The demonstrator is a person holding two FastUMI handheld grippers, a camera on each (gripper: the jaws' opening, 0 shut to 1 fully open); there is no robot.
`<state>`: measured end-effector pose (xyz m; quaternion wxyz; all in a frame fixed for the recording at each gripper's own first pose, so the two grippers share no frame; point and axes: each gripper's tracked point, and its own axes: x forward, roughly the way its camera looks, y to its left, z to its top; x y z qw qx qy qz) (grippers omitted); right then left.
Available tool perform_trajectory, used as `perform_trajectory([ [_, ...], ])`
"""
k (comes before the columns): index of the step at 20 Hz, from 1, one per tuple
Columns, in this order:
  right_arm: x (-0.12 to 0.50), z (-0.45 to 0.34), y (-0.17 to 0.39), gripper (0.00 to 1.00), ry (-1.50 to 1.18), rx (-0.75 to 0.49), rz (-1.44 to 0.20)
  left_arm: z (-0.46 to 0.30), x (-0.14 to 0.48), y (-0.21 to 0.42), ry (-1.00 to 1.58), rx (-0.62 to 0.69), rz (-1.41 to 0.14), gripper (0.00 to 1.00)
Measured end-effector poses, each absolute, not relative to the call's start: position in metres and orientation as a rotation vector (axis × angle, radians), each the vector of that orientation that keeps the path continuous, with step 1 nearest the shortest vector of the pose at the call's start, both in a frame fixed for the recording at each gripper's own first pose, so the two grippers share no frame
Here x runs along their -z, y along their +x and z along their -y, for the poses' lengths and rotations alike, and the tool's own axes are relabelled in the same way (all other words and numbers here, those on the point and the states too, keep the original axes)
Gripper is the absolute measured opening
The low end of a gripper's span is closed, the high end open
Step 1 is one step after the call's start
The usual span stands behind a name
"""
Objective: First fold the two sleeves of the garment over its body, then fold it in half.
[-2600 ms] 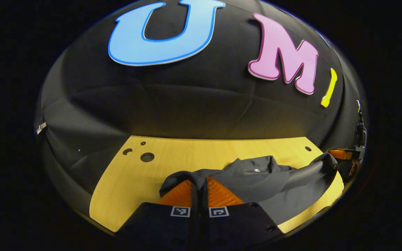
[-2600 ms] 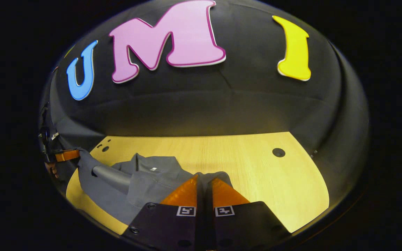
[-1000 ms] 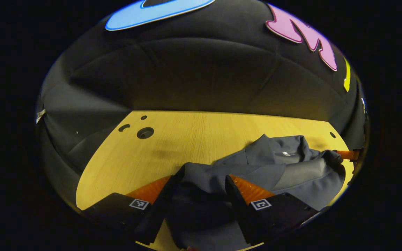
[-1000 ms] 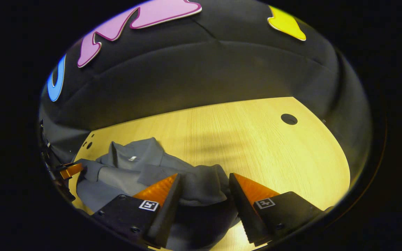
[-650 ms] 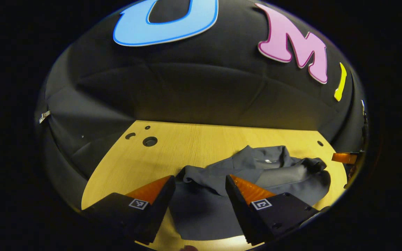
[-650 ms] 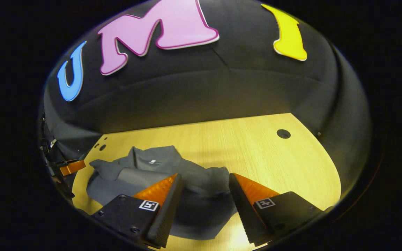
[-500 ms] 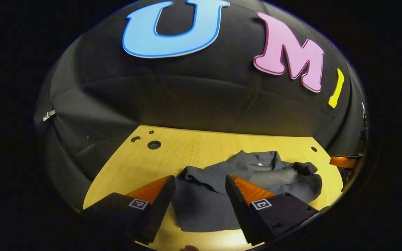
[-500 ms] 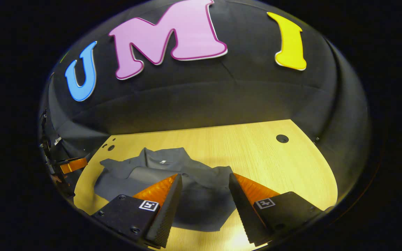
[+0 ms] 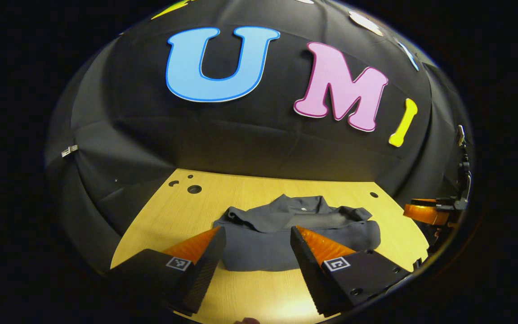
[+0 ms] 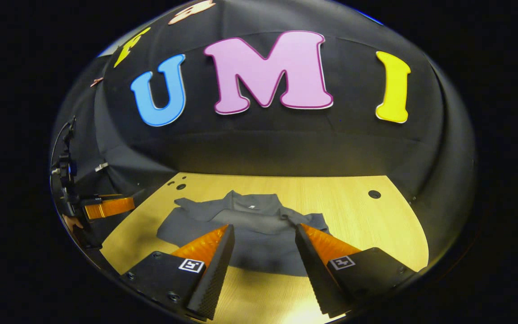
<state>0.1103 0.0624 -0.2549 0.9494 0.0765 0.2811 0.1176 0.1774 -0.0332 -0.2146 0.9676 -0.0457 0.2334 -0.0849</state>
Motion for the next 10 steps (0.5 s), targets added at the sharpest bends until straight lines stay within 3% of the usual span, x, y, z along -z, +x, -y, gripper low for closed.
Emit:
perform_trajectory([
  [10, 0.275, -0.111, 0.040, 0.85, 0.183, -0.257, -0.646, 0.035, 0.226, 0.102, -0.100, 0.231, -0.511, 0.91],
])
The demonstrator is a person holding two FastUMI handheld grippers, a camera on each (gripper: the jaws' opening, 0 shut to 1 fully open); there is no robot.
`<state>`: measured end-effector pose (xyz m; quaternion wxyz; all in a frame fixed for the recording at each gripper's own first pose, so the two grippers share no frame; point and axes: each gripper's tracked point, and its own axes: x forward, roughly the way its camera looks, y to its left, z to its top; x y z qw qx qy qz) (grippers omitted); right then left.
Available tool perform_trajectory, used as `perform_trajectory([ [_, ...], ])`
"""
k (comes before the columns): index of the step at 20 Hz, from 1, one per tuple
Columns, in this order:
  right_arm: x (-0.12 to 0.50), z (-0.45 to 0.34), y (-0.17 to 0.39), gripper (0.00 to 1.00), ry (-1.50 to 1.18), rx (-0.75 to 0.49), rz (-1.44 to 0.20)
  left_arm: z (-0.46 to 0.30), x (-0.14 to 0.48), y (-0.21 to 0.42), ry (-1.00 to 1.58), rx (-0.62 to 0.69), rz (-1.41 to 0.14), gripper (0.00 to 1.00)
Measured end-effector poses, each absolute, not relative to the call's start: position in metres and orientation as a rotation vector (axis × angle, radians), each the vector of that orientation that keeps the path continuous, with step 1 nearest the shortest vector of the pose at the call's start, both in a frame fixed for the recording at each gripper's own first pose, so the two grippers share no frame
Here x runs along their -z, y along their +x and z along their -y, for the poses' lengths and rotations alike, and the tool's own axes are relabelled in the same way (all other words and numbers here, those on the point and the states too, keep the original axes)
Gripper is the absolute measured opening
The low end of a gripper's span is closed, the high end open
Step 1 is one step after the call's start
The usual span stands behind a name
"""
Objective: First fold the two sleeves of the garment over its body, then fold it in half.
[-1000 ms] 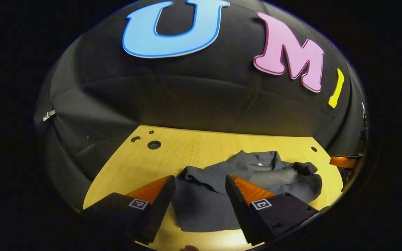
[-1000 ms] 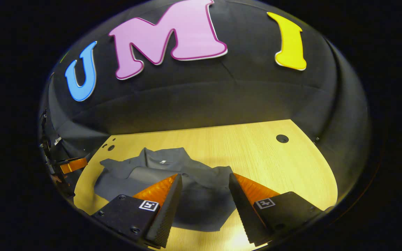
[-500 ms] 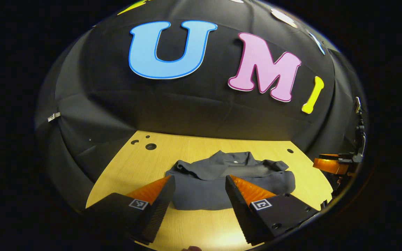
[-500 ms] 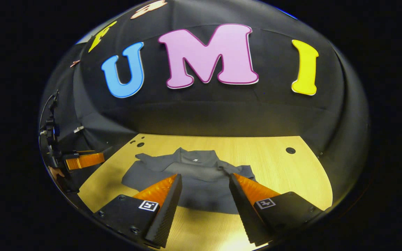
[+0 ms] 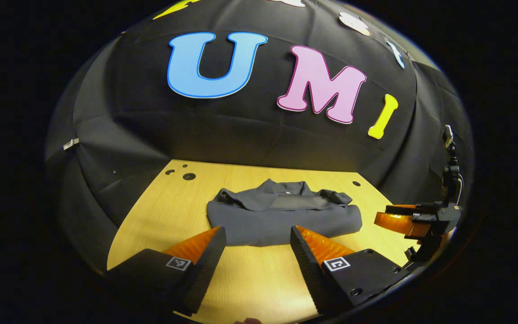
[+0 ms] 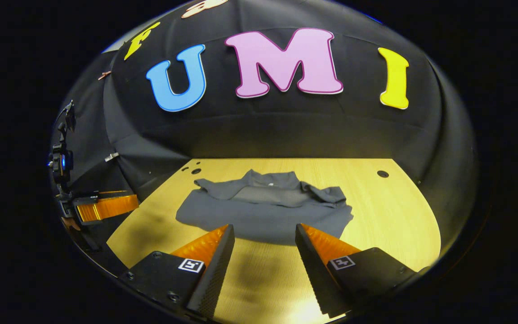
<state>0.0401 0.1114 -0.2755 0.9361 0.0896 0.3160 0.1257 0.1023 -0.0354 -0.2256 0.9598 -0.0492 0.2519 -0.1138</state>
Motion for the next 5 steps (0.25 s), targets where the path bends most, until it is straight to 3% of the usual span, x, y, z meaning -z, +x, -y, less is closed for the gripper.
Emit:
perform_trajectory([
  [5, 0.277, -0.115, 0.034, 0.86, 0.170, -0.217, -0.669, 0.020, 0.246, 0.090, -0.096, 0.213, -0.551, 0.92],
])
